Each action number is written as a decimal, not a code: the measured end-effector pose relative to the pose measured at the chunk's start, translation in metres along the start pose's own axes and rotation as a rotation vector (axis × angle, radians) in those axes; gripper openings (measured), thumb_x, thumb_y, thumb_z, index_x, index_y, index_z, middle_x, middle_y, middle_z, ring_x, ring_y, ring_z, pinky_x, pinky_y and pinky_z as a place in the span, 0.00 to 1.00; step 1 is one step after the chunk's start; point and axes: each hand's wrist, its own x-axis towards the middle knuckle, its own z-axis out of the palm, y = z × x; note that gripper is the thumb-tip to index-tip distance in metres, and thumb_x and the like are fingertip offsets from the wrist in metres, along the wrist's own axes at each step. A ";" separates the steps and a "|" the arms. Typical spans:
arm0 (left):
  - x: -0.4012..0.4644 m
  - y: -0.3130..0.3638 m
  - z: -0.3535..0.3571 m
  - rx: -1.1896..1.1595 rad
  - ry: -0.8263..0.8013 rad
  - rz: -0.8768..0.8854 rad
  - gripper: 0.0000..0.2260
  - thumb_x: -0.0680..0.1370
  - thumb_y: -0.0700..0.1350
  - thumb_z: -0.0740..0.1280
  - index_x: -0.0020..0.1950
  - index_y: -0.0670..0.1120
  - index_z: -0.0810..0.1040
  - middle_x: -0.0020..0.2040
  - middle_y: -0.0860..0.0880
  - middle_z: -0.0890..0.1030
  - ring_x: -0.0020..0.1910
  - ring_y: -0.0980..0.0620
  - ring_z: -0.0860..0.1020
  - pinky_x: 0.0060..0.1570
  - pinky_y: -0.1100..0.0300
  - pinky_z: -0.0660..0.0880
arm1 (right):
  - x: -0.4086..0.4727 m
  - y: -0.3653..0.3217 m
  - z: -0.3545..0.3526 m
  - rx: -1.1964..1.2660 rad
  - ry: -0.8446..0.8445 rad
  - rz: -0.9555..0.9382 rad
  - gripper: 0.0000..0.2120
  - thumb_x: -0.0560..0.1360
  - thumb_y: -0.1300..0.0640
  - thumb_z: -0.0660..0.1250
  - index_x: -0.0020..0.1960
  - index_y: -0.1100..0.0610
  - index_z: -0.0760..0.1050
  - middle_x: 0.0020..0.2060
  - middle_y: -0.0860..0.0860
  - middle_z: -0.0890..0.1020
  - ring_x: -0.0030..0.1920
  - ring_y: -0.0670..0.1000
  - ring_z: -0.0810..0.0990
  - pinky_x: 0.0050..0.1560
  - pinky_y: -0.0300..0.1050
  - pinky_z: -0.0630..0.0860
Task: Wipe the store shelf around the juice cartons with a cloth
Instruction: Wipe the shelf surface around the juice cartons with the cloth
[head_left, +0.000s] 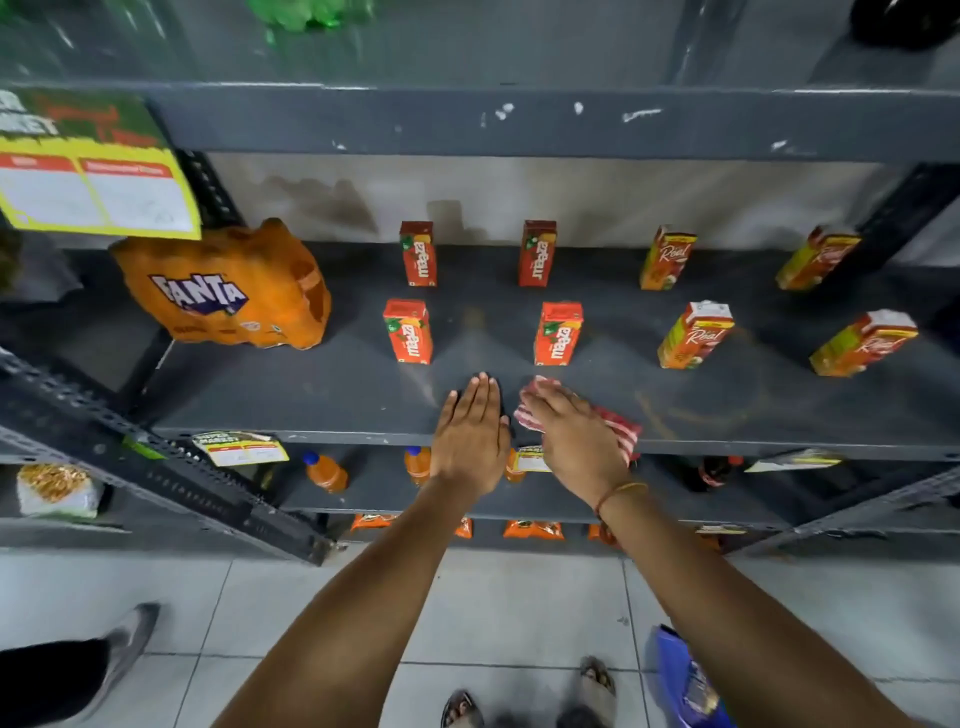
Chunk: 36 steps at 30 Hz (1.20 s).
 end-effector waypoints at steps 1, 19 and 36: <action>0.002 0.004 0.002 0.003 0.002 0.008 0.24 0.83 0.49 0.46 0.78 0.41 0.50 0.79 0.44 0.54 0.78 0.49 0.50 0.76 0.52 0.44 | -0.001 0.003 0.003 0.003 0.024 -0.012 0.32 0.74 0.66 0.63 0.77 0.52 0.63 0.77 0.50 0.64 0.77 0.53 0.63 0.77 0.49 0.60; 0.015 0.097 0.027 0.029 0.042 -0.061 0.25 0.83 0.51 0.43 0.78 0.41 0.47 0.80 0.44 0.52 0.78 0.49 0.48 0.77 0.53 0.43 | -0.060 0.162 -0.059 0.009 0.106 0.265 0.31 0.73 0.64 0.69 0.73 0.48 0.67 0.73 0.50 0.72 0.62 0.61 0.79 0.57 0.60 0.80; 0.023 0.166 0.040 0.008 0.090 -0.041 0.24 0.83 0.50 0.47 0.78 0.41 0.52 0.79 0.44 0.55 0.78 0.49 0.51 0.76 0.55 0.43 | -0.086 0.219 -0.068 -0.197 0.025 0.140 0.33 0.71 0.65 0.70 0.73 0.50 0.68 0.75 0.50 0.67 0.64 0.61 0.78 0.53 0.55 0.83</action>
